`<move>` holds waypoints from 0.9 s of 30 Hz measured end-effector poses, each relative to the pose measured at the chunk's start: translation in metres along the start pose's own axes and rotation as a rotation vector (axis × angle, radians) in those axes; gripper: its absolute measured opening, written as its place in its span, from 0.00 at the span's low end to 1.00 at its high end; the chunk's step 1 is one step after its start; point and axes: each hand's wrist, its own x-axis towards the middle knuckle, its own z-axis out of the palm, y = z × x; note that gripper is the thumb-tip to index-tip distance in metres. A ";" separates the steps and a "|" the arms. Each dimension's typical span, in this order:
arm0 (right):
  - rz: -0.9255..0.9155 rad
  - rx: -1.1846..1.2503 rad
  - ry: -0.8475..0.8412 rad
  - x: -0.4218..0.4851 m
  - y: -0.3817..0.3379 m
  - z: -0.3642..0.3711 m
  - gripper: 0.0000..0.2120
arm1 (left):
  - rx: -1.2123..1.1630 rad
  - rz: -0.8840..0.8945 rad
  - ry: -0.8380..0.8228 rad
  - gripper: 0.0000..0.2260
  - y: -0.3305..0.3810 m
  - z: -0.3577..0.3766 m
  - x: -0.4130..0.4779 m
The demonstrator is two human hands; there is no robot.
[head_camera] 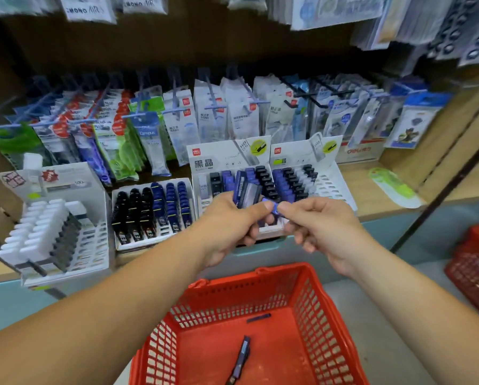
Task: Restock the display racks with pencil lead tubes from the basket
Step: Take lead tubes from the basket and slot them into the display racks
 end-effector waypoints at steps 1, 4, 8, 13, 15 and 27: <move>-0.003 0.029 0.044 -0.002 -0.002 -0.005 0.10 | -0.037 -0.007 -0.016 0.05 0.002 0.005 0.005; -0.019 0.186 0.104 -0.012 -0.009 -0.014 0.06 | -0.086 -0.045 -0.053 0.04 0.002 0.013 0.014; -0.089 0.132 0.241 -0.019 -0.017 -0.025 0.04 | -0.071 -0.087 -0.081 0.09 0.001 0.016 0.018; -0.183 -0.219 0.257 -0.009 -0.038 -0.028 0.04 | -0.075 -0.103 -0.079 0.05 0.007 0.017 0.016; -0.231 -0.485 0.232 0.006 -0.049 -0.035 0.06 | -0.053 -0.123 -0.044 0.06 0.008 0.018 0.015; -0.430 -1.020 -0.009 0.088 -0.015 -0.055 0.08 | -0.092 -0.187 -0.205 0.04 0.007 0.015 0.016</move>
